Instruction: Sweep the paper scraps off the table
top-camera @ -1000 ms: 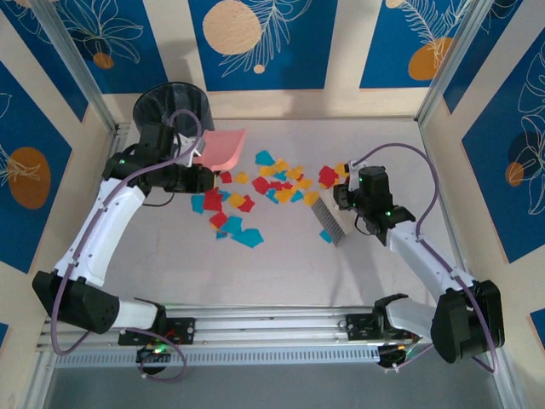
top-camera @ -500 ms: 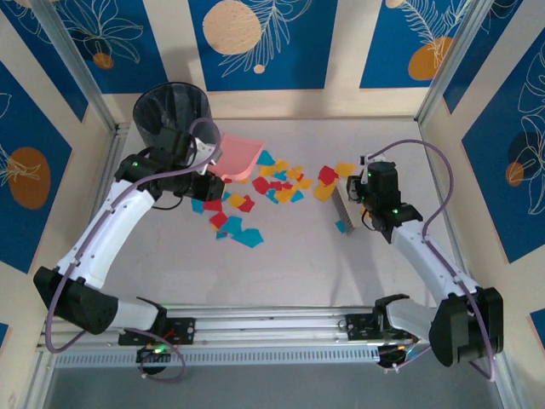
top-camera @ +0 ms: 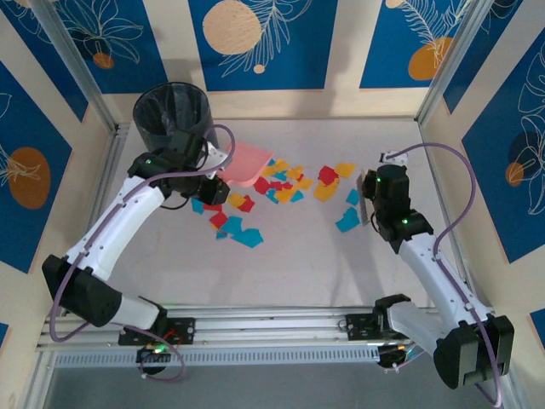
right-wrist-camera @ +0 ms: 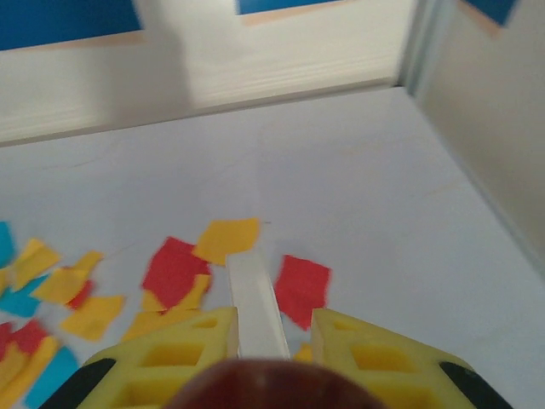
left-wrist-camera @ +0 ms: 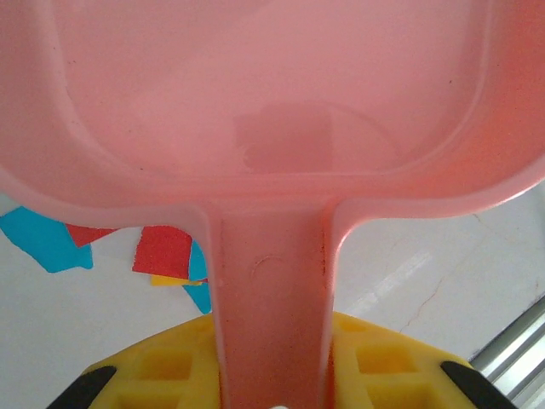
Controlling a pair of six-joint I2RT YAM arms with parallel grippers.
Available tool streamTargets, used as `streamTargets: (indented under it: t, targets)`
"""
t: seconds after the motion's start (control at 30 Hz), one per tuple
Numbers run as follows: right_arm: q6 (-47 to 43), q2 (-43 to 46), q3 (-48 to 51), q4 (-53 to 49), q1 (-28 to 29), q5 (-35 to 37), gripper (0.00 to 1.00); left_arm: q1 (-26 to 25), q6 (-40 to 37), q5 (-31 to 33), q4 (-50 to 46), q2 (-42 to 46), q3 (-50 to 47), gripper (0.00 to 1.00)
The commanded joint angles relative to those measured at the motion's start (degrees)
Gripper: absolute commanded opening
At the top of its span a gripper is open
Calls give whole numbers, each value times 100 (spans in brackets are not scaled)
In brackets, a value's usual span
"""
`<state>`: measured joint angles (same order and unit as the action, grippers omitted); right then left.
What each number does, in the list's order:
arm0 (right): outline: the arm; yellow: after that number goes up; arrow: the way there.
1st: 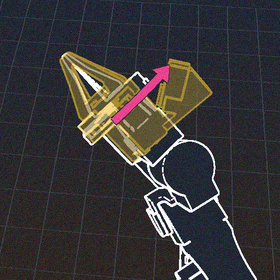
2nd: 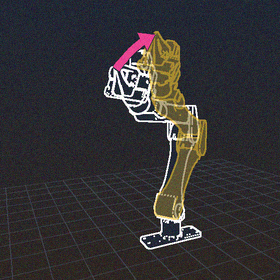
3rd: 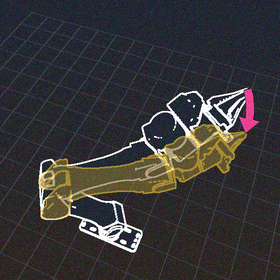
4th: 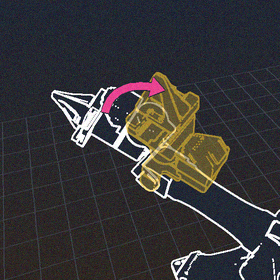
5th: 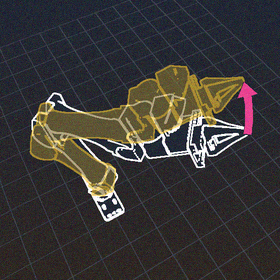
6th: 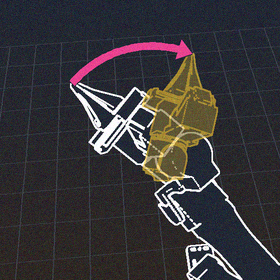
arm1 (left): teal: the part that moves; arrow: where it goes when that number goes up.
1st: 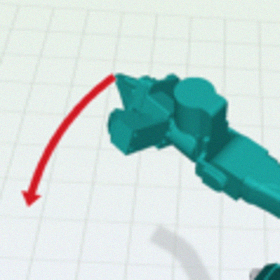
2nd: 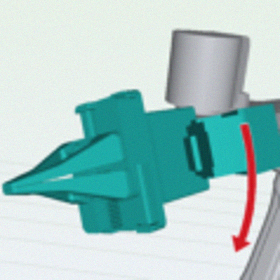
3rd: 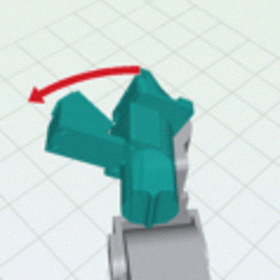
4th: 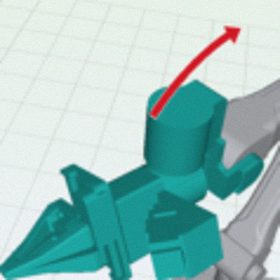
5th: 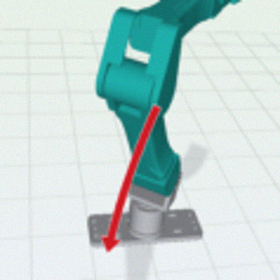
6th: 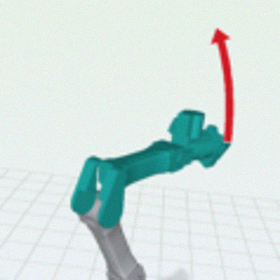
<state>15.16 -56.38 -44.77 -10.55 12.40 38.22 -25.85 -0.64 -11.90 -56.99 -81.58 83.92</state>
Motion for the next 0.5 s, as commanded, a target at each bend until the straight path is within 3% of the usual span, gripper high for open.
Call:
streamTargets:
  t: [0.0,0.47]
  targets:
    - [151,-125,-92,-142,15,1137,0,-78,-240,12,-128,-125,89,0]
    - [-46,-1020,-128,453,-430,1641,0,-175,-427,-32,-215,-87,-126,0]
